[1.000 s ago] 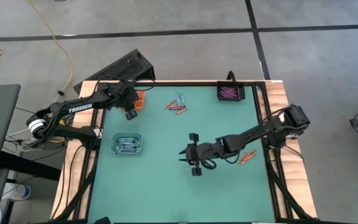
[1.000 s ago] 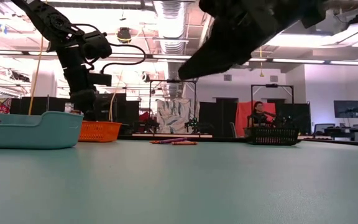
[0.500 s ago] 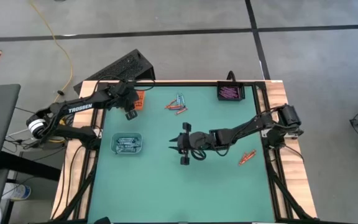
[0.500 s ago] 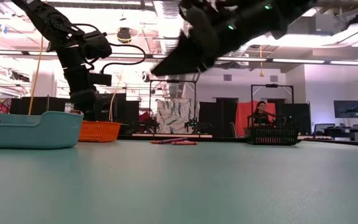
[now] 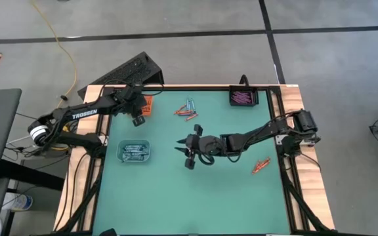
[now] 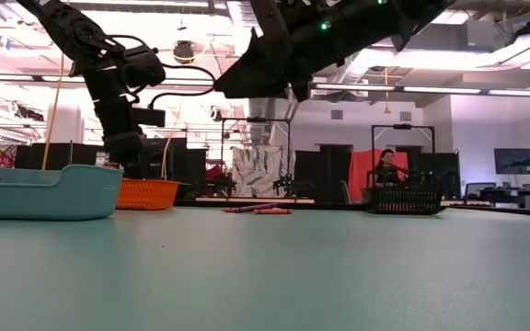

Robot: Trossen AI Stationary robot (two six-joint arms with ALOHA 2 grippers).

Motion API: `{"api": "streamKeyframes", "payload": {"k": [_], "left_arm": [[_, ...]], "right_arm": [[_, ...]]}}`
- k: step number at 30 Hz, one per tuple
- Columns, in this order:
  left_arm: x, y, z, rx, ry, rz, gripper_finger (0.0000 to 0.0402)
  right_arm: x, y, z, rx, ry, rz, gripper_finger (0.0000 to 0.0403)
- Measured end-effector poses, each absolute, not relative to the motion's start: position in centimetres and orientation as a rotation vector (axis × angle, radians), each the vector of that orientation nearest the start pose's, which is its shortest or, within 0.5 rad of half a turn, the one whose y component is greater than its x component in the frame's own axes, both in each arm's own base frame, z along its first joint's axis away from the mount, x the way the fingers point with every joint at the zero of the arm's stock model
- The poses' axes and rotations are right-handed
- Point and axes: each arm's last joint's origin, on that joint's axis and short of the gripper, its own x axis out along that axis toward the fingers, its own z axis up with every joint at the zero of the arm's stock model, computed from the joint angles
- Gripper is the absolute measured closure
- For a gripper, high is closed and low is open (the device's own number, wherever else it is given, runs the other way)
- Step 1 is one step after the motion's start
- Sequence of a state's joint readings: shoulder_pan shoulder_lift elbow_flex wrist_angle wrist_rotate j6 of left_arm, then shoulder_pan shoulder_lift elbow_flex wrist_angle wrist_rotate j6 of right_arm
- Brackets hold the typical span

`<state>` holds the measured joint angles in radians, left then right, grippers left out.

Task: Sort crayons
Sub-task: Put the right orange crayon into the top left orange bin

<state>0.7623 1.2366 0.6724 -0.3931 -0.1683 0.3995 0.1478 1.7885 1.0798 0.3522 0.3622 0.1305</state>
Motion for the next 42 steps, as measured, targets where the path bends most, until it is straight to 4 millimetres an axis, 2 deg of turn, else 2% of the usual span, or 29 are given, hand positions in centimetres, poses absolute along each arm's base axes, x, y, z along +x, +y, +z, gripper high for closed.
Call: {"api": "streamKeyframes", "payload": {"k": [15,21,28,31,34,38,42], "left_arm": [[16.2,16.1,19.4,0.054,1.093,0.649,0.0294],[16.2,16.1,19.4,0.054,1.093,0.649,0.0294],[16.2,16.1,19.4,0.054,1.093,0.649,0.0294],[16.2,16.1,19.4,0.054,1.093,0.649,0.0294],[16.2,16.1,19.4,0.054,1.093,0.649,0.0294],[16.2,16.1,19.4,0.054,1.093,0.649,0.0294],[16.2,16.1,19.4,0.054,1.093,0.649,0.0294]], "right_arm": [[38.7,4.6,21.4,0.171,0.299,-0.34,0.0269],[38.7,4.2,21.3,0.156,0.318,-0.351,0.0269],[38.5,2.5,20.5,0.062,0.412,-0.378,0.0269],[38.3,1.6,20.0,0.056,0.496,-0.363,0.0269],[37.6,1.0,20.1,0.059,0.69,-0.34,0.0269],[35.7,0.8,21.8,0.049,0.963,-0.321,0.0269],[33.5,1.5,23.3,0.003,1.191,-0.274,0.0269]]}}
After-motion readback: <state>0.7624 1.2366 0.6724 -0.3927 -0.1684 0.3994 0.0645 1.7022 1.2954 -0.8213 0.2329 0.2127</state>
